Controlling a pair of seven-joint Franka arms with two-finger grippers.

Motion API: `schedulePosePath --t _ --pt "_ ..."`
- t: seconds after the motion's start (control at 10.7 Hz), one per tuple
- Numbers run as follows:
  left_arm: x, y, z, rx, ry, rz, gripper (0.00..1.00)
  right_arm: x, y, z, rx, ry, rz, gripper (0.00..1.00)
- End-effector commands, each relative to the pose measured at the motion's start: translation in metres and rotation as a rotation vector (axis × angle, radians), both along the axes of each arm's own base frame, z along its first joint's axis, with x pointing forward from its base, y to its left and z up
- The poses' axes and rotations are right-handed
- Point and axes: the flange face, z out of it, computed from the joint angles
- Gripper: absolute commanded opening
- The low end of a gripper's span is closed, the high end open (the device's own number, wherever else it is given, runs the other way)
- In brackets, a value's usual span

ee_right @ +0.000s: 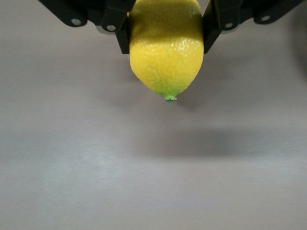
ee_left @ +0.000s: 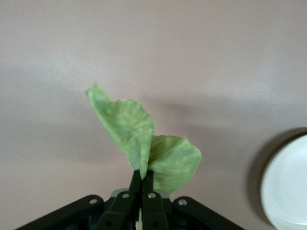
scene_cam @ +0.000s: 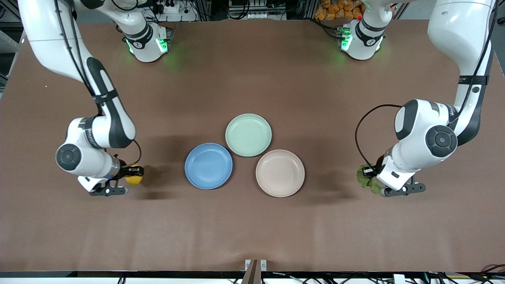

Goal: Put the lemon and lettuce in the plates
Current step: 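Carry the lemon over the blue plate while the left gripper carries lettuce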

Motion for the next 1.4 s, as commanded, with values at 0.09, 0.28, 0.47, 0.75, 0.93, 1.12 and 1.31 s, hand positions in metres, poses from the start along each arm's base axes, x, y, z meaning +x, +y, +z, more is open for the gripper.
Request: schedulePosePath --t 0.09,0.28,0.47,0.75,0.93,1.12,1.31 --pt "-0.015 -0.065 0.007 -0.042 0.038 0.152 0.0 -0.003 0.086 0.031 0.003 -0.002 -0.142 0.02" --pt "-0.026 -0.124 0.004 -0.052 0.048 0.232 0.0 -0.018 0.147 0.032 0.038 0.008 -0.209 0.02" --pt "-0.037 -0.167 -0.007 -0.063 0.059 0.276 0.0 -0.027 0.195 0.042 0.067 0.001 -0.267 0.02" --pt "-0.047 -0.219 -0.043 -0.099 0.055 0.344 0.0 -0.039 0.243 0.026 0.099 -0.018 -0.325 0.03" --pt "-0.052 -0.236 -0.064 -0.121 0.048 0.366 0.0 -0.043 0.258 0.006 0.102 -0.038 -0.356 0.32" --pt "-0.06 -0.253 -0.086 -0.14 0.046 0.362 0.0 -0.047 0.266 0.004 0.093 -0.04 -0.413 1.0" --pt "-0.057 -0.249 -0.093 -0.136 0.038 0.383 0.99 -0.045 0.264 0.006 0.093 -0.047 -0.408 1.0"
